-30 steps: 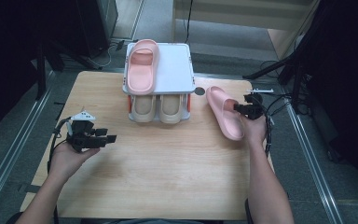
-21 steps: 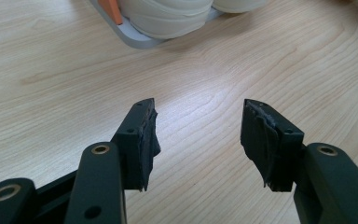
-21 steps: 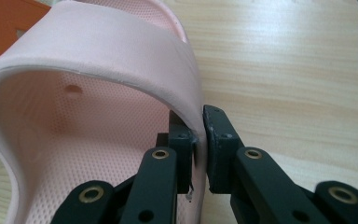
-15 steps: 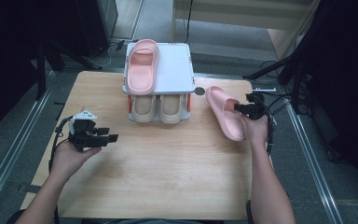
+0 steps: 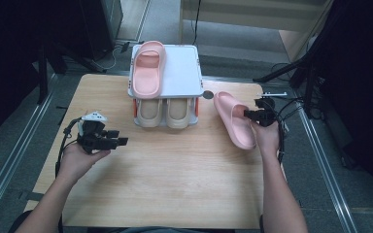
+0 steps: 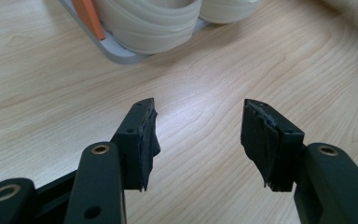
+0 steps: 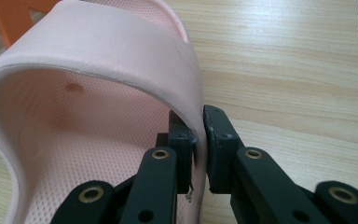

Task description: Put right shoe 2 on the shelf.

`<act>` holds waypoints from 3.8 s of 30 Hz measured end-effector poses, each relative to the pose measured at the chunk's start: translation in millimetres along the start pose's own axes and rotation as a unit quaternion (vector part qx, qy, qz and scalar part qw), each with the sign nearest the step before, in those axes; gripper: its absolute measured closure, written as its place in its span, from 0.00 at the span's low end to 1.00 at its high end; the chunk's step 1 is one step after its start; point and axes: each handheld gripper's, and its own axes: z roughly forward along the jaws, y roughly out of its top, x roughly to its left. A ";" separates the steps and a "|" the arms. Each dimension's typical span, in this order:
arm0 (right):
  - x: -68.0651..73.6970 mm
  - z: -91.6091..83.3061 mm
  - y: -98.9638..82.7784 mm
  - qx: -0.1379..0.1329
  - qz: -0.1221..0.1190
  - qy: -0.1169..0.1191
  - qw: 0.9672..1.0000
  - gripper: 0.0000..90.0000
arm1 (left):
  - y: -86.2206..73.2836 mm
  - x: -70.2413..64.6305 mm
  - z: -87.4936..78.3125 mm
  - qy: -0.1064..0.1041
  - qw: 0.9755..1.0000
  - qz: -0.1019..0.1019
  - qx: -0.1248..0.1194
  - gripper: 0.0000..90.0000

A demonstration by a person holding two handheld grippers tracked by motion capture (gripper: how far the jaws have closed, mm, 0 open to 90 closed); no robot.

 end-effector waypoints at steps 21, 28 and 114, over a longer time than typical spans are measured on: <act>18.6 -39.8 63.7 -0.002 0.001 0.004 1.000 0.93 | 8.6 -0.5 13.0 -0.018 1.000 0.007 0.018 0.50; 32.1 -63.3 103.2 -0.010 -0.014 -0.013 1.000 0.92 | 8.8 -0.4 12.9 -0.018 1.000 0.006 0.013 0.50; 197.4 -16.6 159.1 -0.024 -0.106 0.092 0.990 0.73 | 12.6 -10.1 22.5 -0.041 0.998 0.040 0.032 0.50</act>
